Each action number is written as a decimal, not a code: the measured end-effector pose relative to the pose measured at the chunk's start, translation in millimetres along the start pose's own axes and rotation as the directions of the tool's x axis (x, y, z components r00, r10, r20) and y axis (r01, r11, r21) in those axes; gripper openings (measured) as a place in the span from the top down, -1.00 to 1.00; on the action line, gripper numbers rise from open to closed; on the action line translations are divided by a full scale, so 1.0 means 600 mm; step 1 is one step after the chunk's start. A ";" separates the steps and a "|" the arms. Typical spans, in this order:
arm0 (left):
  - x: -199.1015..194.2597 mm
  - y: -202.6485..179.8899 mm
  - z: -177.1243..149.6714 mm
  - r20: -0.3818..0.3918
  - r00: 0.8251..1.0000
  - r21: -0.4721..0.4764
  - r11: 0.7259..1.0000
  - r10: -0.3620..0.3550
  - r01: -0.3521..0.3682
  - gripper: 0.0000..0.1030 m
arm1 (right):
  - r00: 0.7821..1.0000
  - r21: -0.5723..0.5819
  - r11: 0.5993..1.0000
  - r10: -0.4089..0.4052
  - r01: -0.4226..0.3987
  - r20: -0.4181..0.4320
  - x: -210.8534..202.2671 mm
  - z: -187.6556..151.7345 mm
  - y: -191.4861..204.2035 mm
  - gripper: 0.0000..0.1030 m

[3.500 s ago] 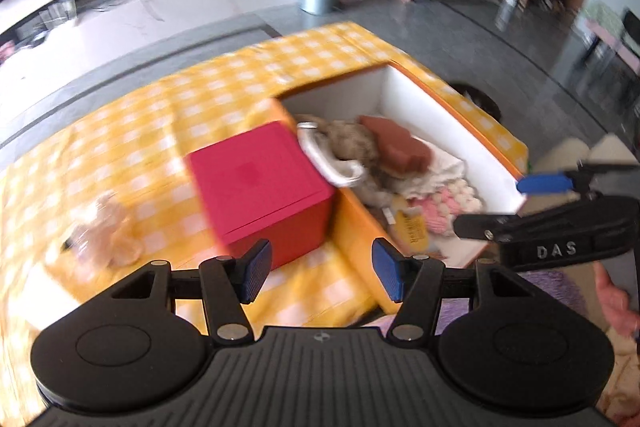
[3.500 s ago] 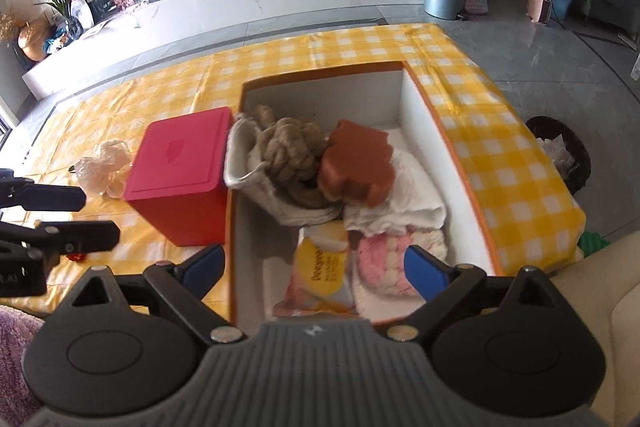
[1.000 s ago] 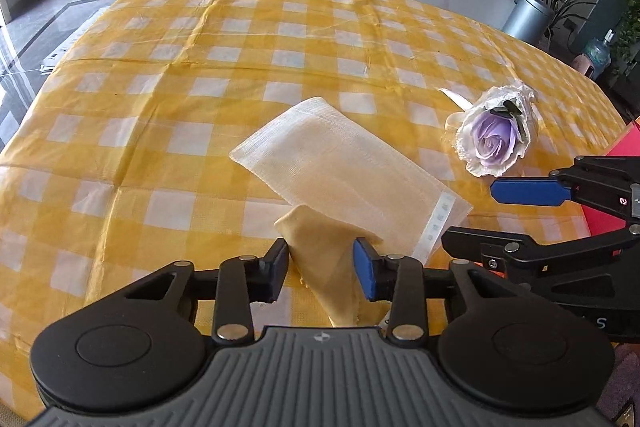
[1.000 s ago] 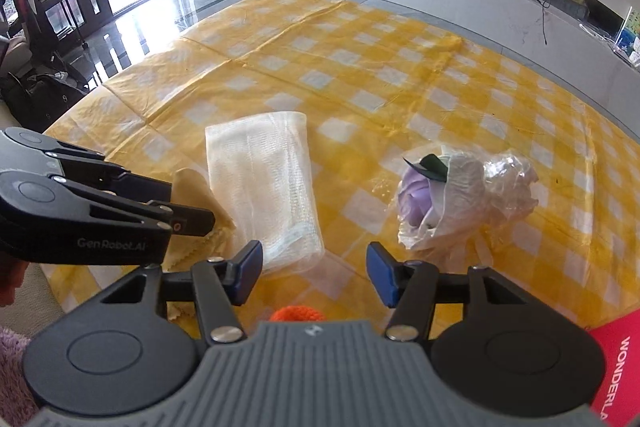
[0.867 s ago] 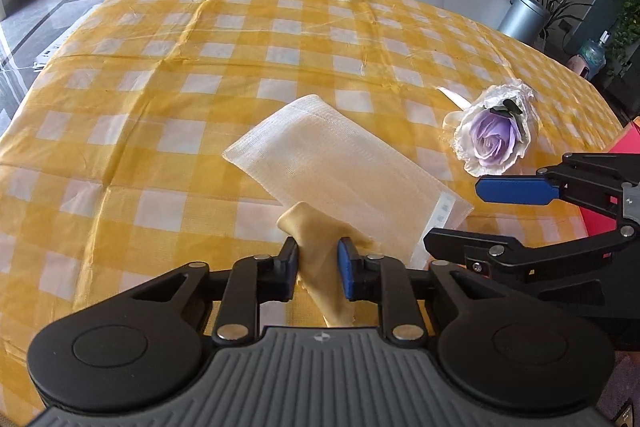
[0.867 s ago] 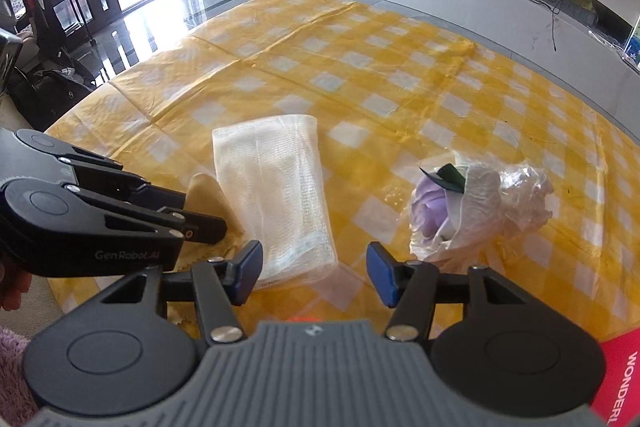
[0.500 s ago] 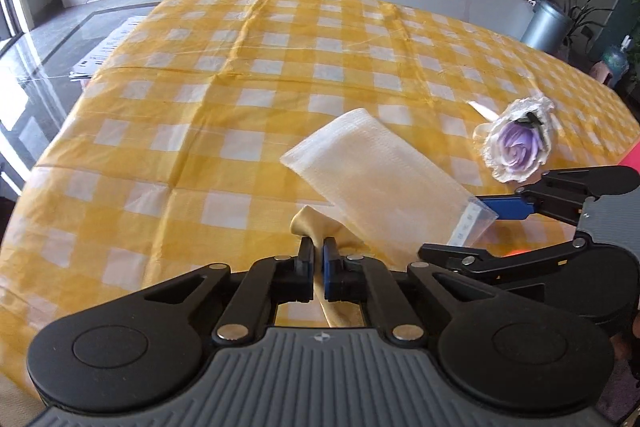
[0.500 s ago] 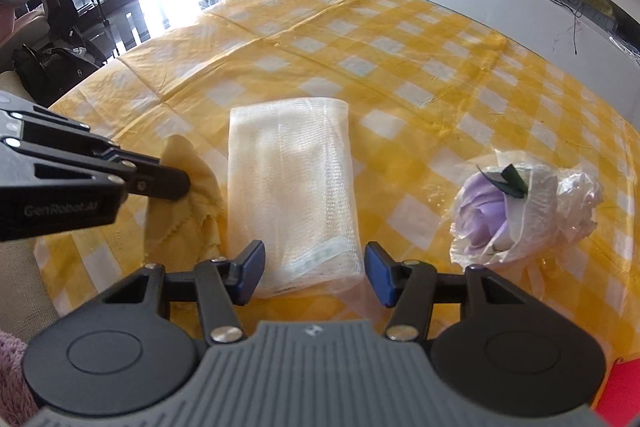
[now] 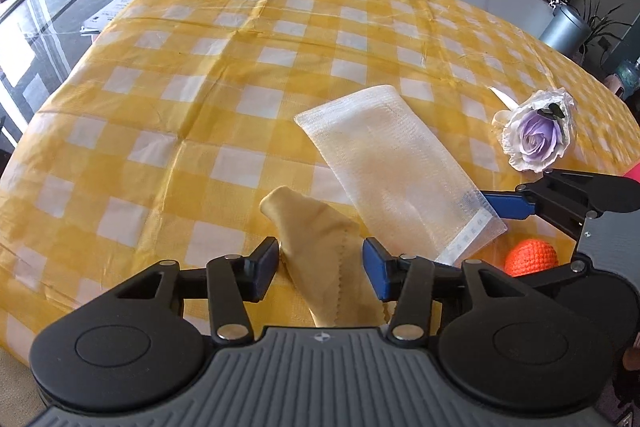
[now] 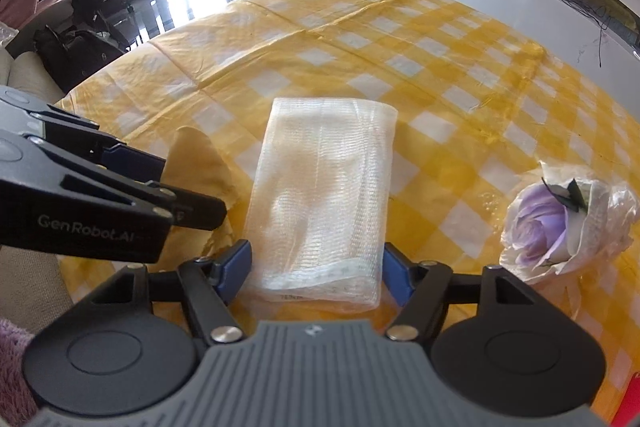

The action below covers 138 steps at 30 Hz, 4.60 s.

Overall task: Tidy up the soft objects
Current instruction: 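Grasp the yellow cloth with the left gripper while the right grasps the white mesh bag, then lift and carry the yellow cloth and mesh bag over the orange box, then open both grippers to drop the cloth and mesh bag into the box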

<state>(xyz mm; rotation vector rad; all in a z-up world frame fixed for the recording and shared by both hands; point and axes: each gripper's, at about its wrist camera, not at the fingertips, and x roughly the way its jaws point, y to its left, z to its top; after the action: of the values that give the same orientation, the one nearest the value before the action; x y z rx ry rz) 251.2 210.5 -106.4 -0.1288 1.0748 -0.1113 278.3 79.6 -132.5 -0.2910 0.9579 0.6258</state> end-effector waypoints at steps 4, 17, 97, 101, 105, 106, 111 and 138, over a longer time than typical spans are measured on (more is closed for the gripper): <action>0.001 -0.013 -0.002 0.000 1.000 0.039 0.999 0.022 -0.022 0.05 | 1.000 -0.020 1.000 0.003 -0.002 0.018 0.001 -0.002 0.008 -0.27; -0.020 -0.034 -0.002 0.028 0.998 0.093 0.994 0.048 -0.051 0.89 | 1.000 -0.054 0.999 0.000 0.001 0.028 -0.023 0.001 0.011 1.00; -0.107 -0.826 -0.148 -0.122 0.923 0.773 0.548 -0.366 0.320 0.89 | 0.936 0.546 0.764 -0.325 0.344 -0.136 -0.584 -0.506 -0.417 1.00; -0.083 -0.841 -0.163 -0.139 0.933 0.832 0.472 -0.332 0.291 0.89 | 0.938 0.535 0.770 -0.290 0.348 -0.192 -0.555 -0.514 -0.435 1.00; -0.060 -0.849 -0.168 -0.169 0.938 0.844 0.448 -0.303 0.297 0.89 | 0.935 0.514 0.783 -0.258 0.350 -0.243 -0.530 -0.515 -0.444 0.99; -0.056 -0.850 -0.168 -0.176 0.939 0.844 0.445 -0.297 0.299 0.89 | 0.934 0.511 0.784 -0.256 0.351 -0.249 -0.526 -0.515 -0.446 0.99; -0.043 -0.850 -0.166 -0.201 0.936 0.832 0.454 -0.288 0.319 0.85 | 0.933 0.523 0.778 -0.234 0.348 -0.273 -0.519 -0.515 -0.456 0.94; -0.198 -0.764 -0.144 -0.070 0.905 0.789 0.532 -0.420 0.308 -0.07 | 0.888 0.671 0.614 -0.436 0.415 -0.150 -0.632 -0.504 -0.387 -0.35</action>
<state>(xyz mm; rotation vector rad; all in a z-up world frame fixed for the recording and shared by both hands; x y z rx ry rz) 106.1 -228.1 29.3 0.4510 0.7644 -0.9535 60.1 -392.1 5.9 0.1699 0.9830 -0.2022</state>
